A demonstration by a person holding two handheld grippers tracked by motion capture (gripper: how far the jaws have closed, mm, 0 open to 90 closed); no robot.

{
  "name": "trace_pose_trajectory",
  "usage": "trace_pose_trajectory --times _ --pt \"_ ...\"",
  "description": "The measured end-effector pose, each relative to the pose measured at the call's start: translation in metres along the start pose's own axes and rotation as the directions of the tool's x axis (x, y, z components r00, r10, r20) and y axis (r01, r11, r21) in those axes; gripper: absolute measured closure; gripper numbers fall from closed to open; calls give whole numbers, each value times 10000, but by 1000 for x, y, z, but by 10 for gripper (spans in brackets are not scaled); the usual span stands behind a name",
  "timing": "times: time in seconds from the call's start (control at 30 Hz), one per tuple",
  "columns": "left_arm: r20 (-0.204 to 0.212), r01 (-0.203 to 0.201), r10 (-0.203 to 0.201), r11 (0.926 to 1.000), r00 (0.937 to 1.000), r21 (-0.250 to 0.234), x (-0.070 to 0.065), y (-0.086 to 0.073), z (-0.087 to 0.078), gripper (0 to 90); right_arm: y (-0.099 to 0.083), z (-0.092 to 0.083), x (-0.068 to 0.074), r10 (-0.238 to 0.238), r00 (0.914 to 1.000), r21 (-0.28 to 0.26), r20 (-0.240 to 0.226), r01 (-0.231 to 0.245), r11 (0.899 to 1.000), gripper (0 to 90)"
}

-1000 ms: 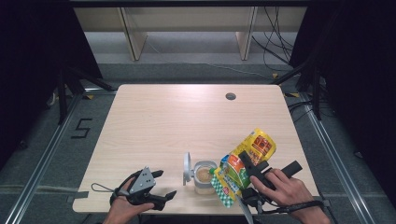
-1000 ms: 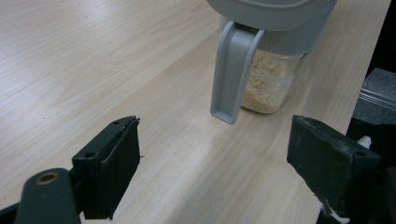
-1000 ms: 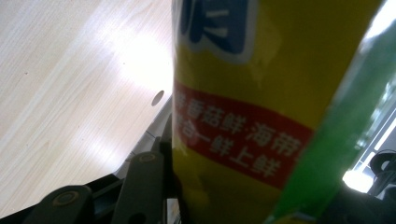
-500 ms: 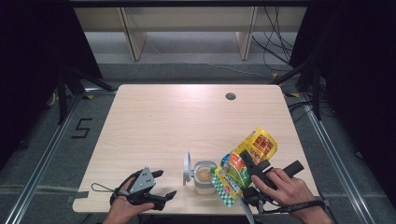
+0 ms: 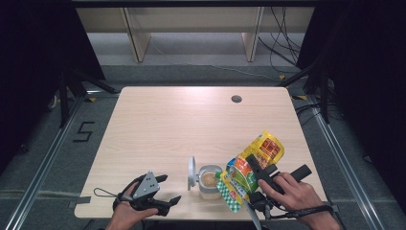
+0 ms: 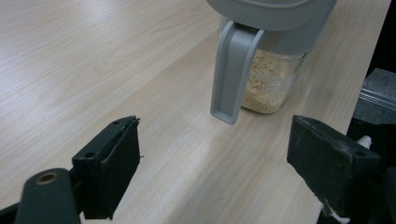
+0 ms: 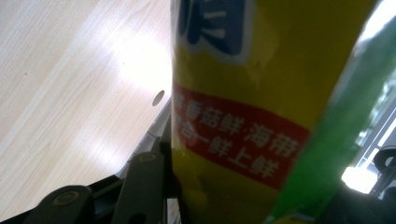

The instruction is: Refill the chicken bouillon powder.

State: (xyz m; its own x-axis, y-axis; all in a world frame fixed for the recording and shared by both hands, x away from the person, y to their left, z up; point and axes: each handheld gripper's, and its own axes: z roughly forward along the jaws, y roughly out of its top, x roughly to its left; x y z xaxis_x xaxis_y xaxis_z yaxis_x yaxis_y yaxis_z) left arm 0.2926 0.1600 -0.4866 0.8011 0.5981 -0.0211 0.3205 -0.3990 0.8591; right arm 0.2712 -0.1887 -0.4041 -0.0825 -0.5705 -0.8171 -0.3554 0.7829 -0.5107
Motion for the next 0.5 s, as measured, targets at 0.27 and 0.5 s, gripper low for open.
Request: trace_pose_trajectory --times 0.27,0.5 --pt "-45 -211 211 9998 9998 63 1 1 -1 165 0 0 0 60 10000 -123 14 -60 9999 626" --pt "-65 -152 152 9999 9999 63 1 1 -1 165 2 0 1 -183 9998 40 53 183 9998 627"
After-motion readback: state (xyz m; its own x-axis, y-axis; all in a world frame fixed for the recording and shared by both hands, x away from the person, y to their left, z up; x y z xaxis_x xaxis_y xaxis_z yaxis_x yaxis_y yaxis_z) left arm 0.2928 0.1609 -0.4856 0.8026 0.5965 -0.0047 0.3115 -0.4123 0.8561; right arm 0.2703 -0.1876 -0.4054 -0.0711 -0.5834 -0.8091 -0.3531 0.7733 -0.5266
